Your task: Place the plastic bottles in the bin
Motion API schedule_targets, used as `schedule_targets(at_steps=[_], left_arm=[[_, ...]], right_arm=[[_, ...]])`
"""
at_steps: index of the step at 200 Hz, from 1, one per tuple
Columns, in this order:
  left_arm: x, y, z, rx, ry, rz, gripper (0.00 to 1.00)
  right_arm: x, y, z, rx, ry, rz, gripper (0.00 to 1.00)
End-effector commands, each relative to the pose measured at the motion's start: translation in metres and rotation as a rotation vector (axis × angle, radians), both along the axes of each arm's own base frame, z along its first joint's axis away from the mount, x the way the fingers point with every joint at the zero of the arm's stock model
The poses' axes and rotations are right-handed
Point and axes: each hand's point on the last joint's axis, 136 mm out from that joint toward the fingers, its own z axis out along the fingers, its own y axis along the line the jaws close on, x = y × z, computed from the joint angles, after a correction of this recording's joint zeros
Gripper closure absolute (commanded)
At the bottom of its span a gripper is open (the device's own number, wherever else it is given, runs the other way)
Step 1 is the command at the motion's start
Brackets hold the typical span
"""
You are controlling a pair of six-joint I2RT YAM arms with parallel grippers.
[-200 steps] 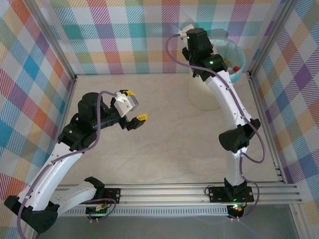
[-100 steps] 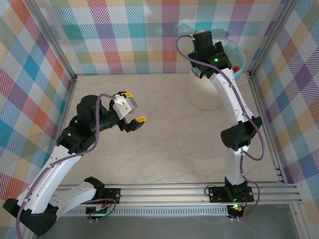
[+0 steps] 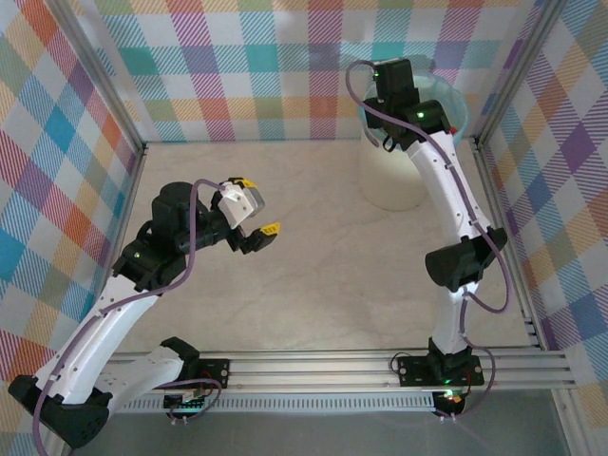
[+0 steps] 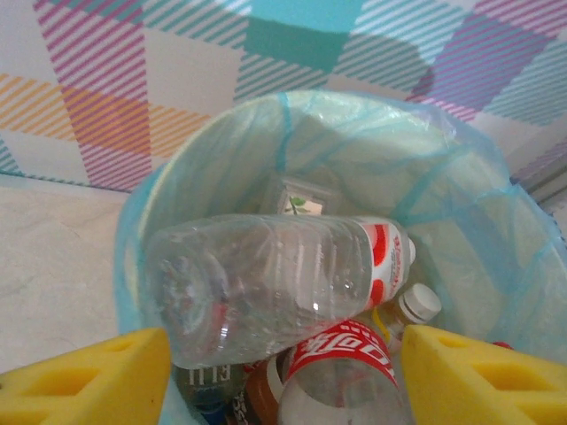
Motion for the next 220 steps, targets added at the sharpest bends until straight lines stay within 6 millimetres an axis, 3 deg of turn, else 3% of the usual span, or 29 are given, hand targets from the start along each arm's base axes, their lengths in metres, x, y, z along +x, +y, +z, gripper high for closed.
schedule_targets(at_steps=[1, 23, 57, 115, 136, 184, 220], left_arm=[[0.0, -0.002, 0.006, -0.02, -0.026, 0.0, 0.12], [0.001, -0.001, 0.007, -0.021, -0.025, 0.005, 0.12], [0.002, -0.001, 0.006, -0.022, -0.01, 0.013, 0.12], [0.004, -0.002, 0.004, -0.026, 0.017, 0.021, 0.12], [0.005, 0.001, 0.009, -0.031, 0.016, 0.038, 0.12], [0.021, 0.02, 0.02, -0.077, 0.048, 0.198, 0.12], [0.038, 0.052, 0.013, -0.112, 0.131, 0.42, 0.12]], right_arm=[[0.006, -0.013, -0.032, 0.049, 0.085, -0.052, 0.34], [0.012, -0.014, -0.05, 0.093, 0.138, -0.05, 0.38], [0.013, -0.011, -0.055, 0.11, 0.16, -0.036, 0.39], [0.018, -0.023, -0.074, 0.122, 0.22, -0.057, 0.37], [0.015, -0.02, -0.052, 0.167, 0.179, -0.044, 0.36], [-0.007, -0.012, 0.025, 0.292, 0.006, 0.023, 0.33], [-0.036, -0.012, 0.051, 0.344, -0.02, 0.05, 0.35]])
